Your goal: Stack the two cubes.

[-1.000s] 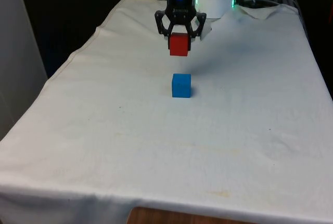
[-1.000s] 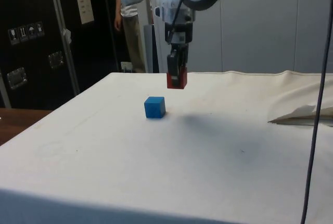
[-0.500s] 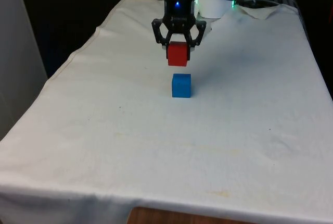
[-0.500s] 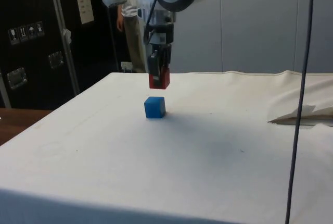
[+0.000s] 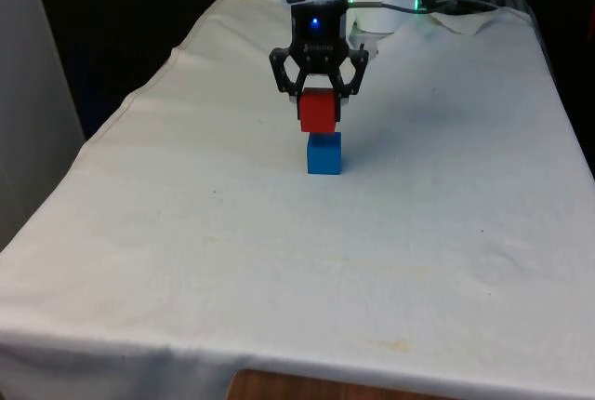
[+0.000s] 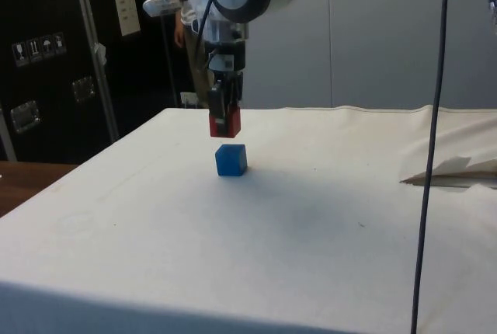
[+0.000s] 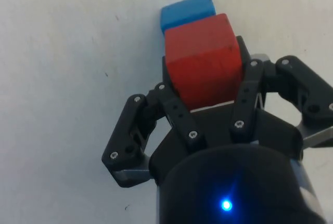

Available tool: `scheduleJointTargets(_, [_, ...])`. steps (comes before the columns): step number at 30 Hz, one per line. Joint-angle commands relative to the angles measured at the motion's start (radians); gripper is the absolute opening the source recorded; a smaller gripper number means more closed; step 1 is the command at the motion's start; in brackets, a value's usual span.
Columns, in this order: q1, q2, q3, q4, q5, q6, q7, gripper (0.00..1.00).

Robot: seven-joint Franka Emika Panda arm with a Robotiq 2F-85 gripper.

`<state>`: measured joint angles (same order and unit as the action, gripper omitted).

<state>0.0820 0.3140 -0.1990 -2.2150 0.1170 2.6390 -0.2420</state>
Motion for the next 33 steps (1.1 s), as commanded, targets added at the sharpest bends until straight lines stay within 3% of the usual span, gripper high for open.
scheduleJointTargets(1, [-0.003, -0.003, 0.004, -0.001, 0.008, -0.003, -0.006, 0.0])
scheduleJointTargets(33, [0.007, 0.0, 0.017, -0.003, 0.0, 0.0, 0.003, 0.0])
